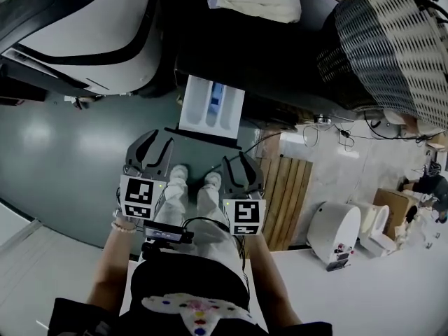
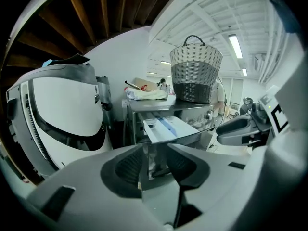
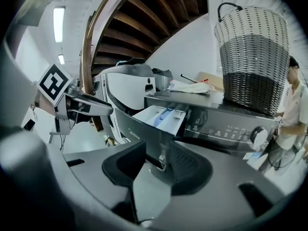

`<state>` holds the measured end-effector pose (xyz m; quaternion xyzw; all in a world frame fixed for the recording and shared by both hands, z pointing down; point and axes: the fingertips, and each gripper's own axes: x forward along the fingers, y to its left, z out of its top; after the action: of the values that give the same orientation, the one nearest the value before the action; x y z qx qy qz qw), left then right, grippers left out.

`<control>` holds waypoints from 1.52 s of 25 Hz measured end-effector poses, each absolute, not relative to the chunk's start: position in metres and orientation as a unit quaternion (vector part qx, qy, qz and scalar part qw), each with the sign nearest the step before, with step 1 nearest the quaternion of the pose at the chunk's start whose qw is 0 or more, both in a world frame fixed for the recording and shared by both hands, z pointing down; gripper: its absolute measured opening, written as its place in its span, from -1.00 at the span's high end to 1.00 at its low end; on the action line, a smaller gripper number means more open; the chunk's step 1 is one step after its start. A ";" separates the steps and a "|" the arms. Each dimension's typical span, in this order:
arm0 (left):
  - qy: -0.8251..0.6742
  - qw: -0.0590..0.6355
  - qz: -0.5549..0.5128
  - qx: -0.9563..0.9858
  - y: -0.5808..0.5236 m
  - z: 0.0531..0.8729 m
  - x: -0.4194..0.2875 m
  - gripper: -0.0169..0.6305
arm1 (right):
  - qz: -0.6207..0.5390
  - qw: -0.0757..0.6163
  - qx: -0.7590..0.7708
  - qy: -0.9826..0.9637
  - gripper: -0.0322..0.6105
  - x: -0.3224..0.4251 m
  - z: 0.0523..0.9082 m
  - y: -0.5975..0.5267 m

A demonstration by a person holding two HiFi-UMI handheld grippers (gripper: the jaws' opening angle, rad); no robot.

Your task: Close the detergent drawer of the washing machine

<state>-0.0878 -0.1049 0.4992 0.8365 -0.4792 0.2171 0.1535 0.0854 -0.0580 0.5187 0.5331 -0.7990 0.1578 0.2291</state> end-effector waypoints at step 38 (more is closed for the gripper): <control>-0.470 0.208 0.236 0.825 -0.111 0.576 -0.084 0.51 | 0.202 0.235 0.630 -0.712 0.46 0.098 0.587 -0.074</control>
<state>-0.0839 -0.1111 0.5761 0.8247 -0.4699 0.2363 0.2080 0.0979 -0.0743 0.5874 0.6298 -0.7123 0.2019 0.2350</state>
